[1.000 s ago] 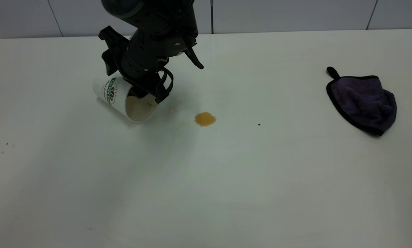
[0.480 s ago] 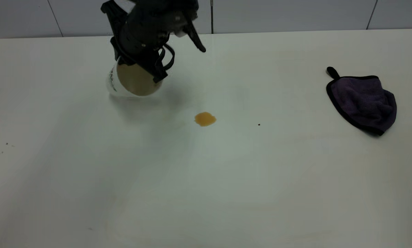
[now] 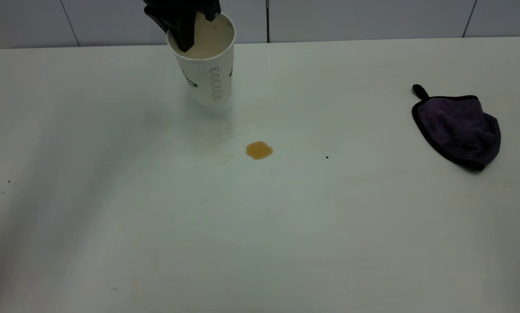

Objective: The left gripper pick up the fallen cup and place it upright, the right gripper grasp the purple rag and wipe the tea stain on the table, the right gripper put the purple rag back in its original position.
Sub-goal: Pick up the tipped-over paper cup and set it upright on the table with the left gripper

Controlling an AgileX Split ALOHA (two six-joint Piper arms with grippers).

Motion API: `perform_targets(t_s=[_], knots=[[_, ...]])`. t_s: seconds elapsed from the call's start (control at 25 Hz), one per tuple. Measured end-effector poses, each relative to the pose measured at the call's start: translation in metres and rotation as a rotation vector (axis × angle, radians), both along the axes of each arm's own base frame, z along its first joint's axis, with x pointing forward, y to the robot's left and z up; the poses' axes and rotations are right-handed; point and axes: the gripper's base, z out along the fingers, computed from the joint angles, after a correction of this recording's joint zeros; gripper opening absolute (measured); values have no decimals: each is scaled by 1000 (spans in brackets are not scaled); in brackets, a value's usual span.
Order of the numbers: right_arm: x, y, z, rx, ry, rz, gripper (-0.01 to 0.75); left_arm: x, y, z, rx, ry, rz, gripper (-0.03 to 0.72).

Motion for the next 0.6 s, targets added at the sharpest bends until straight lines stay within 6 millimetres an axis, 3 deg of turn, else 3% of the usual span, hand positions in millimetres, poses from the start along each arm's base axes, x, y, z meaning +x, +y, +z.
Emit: perform_targets(t_s=[0.24, 0.6], knots=[[0, 0, 0, 5, 0, 3, 239, 11, 24, -25, -101, 68, 91, -22], [0, 0, 0, 0, 0, 0, 239, 11, 29, -54, -103, 132, 127, -3]])
